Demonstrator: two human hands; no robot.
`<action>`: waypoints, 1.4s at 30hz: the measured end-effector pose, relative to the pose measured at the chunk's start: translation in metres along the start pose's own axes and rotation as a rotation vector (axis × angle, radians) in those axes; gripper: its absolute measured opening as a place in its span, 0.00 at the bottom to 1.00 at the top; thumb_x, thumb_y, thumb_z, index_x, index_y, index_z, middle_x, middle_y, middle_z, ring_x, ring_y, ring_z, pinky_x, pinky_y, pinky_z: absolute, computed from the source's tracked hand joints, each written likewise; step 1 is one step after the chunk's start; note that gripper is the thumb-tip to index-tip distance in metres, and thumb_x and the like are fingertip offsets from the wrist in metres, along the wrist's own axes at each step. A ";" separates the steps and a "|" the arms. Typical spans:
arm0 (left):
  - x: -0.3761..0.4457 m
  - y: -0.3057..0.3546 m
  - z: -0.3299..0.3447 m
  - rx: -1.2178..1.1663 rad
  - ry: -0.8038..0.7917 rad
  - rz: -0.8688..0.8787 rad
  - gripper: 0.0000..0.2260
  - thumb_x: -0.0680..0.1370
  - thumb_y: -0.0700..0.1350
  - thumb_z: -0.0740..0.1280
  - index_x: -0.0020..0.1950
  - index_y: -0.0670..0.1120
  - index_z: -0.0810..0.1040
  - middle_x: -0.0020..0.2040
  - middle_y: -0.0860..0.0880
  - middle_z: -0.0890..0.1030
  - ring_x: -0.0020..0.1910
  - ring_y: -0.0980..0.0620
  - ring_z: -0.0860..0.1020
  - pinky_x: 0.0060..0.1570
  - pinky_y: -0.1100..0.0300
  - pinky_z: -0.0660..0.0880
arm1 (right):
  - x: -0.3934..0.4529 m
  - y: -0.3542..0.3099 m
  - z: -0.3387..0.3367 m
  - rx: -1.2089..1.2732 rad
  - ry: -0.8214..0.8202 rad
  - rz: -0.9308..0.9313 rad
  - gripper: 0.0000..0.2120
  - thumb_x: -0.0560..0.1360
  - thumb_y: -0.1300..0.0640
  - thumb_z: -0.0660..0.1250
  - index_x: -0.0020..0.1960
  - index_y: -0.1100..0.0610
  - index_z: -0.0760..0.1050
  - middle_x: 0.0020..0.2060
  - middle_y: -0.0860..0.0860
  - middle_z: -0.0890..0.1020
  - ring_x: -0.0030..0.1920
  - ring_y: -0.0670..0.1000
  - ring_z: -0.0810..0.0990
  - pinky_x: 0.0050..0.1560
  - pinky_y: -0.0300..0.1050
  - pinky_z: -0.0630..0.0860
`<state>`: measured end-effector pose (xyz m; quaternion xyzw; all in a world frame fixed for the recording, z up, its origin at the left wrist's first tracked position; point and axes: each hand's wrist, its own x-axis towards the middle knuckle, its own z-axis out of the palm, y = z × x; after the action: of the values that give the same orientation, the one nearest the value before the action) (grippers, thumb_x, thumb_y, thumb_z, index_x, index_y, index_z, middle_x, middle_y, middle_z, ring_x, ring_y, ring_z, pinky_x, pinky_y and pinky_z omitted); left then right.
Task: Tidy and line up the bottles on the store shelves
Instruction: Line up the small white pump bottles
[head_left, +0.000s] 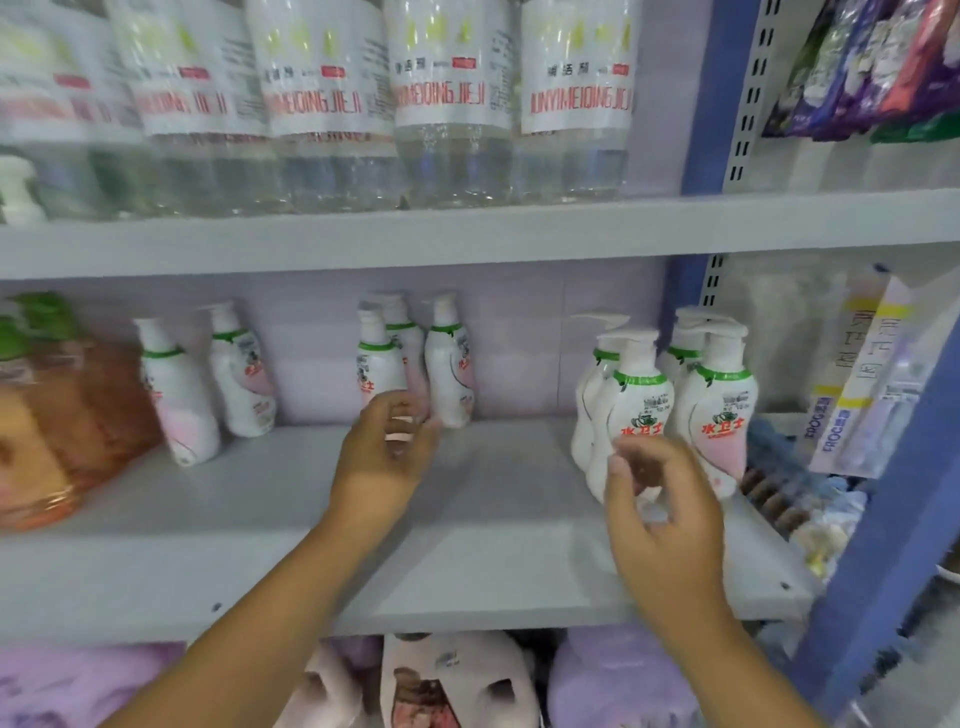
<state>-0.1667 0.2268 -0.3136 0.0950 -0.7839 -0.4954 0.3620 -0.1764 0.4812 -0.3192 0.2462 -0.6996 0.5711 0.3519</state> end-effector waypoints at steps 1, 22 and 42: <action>0.012 -0.007 -0.014 0.005 0.063 -0.031 0.12 0.77 0.45 0.74 0.59 0.52 0.76 0.55 0.53 0.81 0.51 0.53 0.81 0.44 0.71 0.76 | 0.004 -0.004 0.023 0.054 -0.071 0.065 0.07 0.77 0.63 0.67 0.53 0.53 0.78 0.45 0.45 0.80 0.46 0.46 0.79 0.49 0.33 0.73; 0.109 -0.081 -0.078 0.111 -0.680 -0.059 0.23 0.69 0.51 0.80 0.60 0.58 0.74 0.54 0.58 0.84 0.53 0.59 0.83 0.57 0.57 0.79 | 0.063 0.022 0.195 -0.358 -0.376 0.510 0.28 0.58 0.42 0.77 0.54 0.48 0.73 0.53 0.50 0.78 0.52 0.49 0.81 0.54 0.47 0.80; 0.065 -0.017 0.023 0.048 -0.795 0.044 0.26 0.65 0.59 0.79 0.61 0.60 0.77 0.56 0.59 0.85 0.55 0.57 0.83 0.57 0.49 0.81 | -0.030 -0.012 0.069 -0.458 0.007 0.269 0.36 0.68 0.35 0.67 0.71 0.51 0.68 0.59 0.46 0.70 0.63 0.51 0.70 0.60 0.50 0.75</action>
<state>-0.2322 0.2021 -0.3032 -0.1123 -0.8761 -0.4673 0.0386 -0.1627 0.4096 -0.3415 0.0629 -0.8358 0.4403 0.3219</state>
